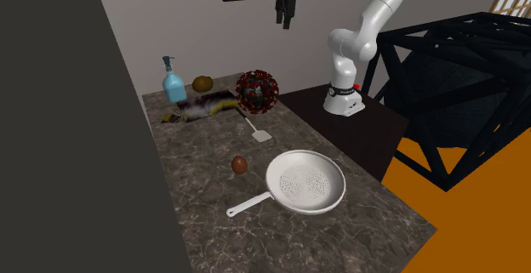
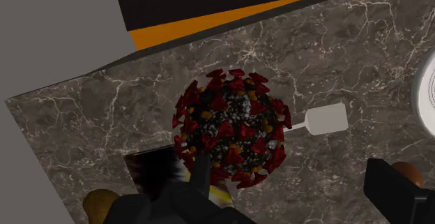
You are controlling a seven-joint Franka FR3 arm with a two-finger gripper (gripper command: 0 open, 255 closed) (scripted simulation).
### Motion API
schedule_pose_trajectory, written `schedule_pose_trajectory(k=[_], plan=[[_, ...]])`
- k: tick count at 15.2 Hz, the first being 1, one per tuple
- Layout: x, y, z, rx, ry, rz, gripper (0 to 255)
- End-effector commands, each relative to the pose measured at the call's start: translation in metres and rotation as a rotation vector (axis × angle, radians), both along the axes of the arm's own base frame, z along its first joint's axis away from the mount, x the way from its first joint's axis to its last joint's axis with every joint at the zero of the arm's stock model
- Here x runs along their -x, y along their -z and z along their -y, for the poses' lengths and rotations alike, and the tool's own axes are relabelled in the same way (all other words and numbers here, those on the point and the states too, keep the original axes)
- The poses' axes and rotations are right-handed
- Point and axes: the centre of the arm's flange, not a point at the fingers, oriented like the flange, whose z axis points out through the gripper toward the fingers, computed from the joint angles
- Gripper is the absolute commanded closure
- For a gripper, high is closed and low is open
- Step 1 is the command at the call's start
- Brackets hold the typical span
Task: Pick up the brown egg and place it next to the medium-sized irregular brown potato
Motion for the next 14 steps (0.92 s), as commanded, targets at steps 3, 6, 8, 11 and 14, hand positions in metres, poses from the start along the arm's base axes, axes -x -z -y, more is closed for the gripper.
schedule_pose_trajectory(k=[3, 6, 8, 11, 14], plan=[[-0.017, 0.016, -0.012, -0.005, -0.007, -0.001, 0], [-0.042, 0.040, -0.030, -0.011, -0.016, -0.004, 0], [-0.058, 0.056, -0.042, -0.016, -0.023, -0.005, 0], [-0.083, 0.081, -0.061, -0.023, -0.033, -0.007, 0], [-0.107, 0.105, -0.080, -0.030, -0.043, -0.010, 0]])
